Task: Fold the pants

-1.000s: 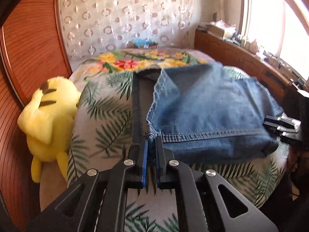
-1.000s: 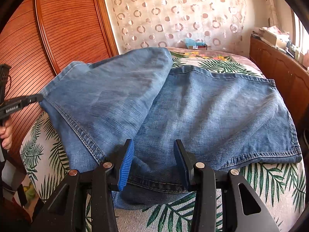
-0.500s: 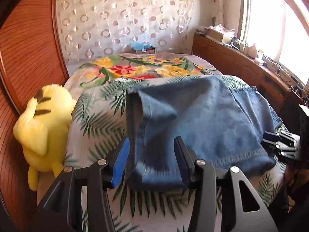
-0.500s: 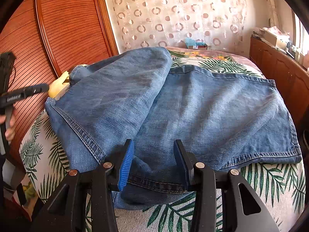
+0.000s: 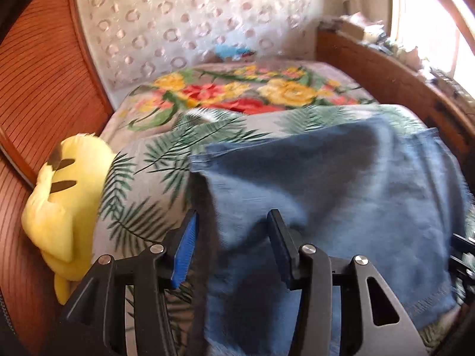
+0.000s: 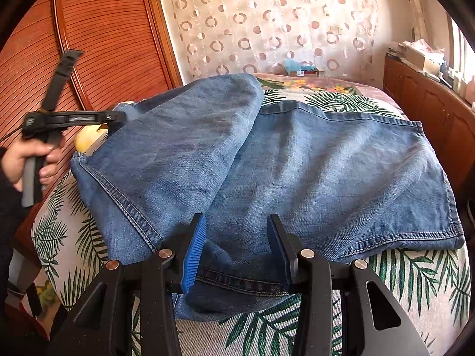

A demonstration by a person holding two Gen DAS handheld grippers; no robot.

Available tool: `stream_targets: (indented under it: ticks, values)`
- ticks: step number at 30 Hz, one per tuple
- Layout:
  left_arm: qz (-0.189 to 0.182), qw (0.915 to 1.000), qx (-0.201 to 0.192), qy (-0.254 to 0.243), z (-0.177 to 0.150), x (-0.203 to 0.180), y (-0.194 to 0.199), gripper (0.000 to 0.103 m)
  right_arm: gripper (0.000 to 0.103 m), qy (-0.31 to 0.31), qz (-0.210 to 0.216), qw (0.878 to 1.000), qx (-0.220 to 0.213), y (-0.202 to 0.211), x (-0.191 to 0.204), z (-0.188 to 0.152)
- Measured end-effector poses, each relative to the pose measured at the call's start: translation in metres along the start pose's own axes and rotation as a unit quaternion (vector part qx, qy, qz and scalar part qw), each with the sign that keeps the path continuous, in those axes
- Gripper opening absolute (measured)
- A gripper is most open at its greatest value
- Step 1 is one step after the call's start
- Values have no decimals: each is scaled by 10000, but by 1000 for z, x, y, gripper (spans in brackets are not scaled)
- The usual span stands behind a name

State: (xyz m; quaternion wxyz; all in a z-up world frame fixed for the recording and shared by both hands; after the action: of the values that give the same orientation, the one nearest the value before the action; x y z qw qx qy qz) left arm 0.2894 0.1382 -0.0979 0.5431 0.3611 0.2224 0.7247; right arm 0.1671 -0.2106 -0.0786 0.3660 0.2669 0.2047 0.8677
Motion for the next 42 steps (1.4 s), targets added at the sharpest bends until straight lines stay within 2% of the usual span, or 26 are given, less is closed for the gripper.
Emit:
stream_targets:
  ticks: [6, 10, 22, 27, 28, 30, 32, 35, 42]
  values:
    - [417, 9984, 383, 42, -5, 15, -33, 49, 44, -12, 19, 10000, -31, 2, -2, -1]
    - [358, 9985, 396, 112, -11, 20, -33, 49, 44, -7, 20, 10000, -42, 2, -2, -2]
    - [-237, 9989, -352, 215, -4, 12, 20, 49, 44, -13, -25, 10000, -11, 2, -3, -1]
    - [-564, 9960, -642, 274, -4, -1, 47, 49, 44, -23, -225, 9997, -63, 14, -7, 0]
    - [-659, 9950, -708, 261, -5, -5, 53, 51, 44, -19, -258, 9996, -84, 19, -9, 0]
    - [-759, 9937, -788, 251, -7, -12, 61, 62, 44, -19, -371, 9992, -144, 30, -15, 1]
    - [-885, 9918, -890, 248, -9, -19, 69, 81, 44, 9, -555, 9982, -226, 43, -21, 3]
    - [-1075, 9894, -964, 161, -13, -36, 81, 82, 44, -2, -811, 9962, -333, 59, -31, 5]
    - [-1169, 9875, -1036, -195, -34, -78, 100, 82, 44, -399, -1318, 9895, -432, 84, -70, -2]
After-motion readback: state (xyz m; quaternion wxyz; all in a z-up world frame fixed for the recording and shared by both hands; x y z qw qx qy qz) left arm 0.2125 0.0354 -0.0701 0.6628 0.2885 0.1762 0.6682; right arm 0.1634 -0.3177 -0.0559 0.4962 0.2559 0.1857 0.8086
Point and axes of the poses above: each gripper's, at about its wrist camera, not at the fingertips, and y roughly against the way its jaws point, x to its left, z to its top, the point moved 1 cm from there along -y, roughly the way its jaws point, and after that the axes turned 15 degrees about z, right-handed, at the moved point
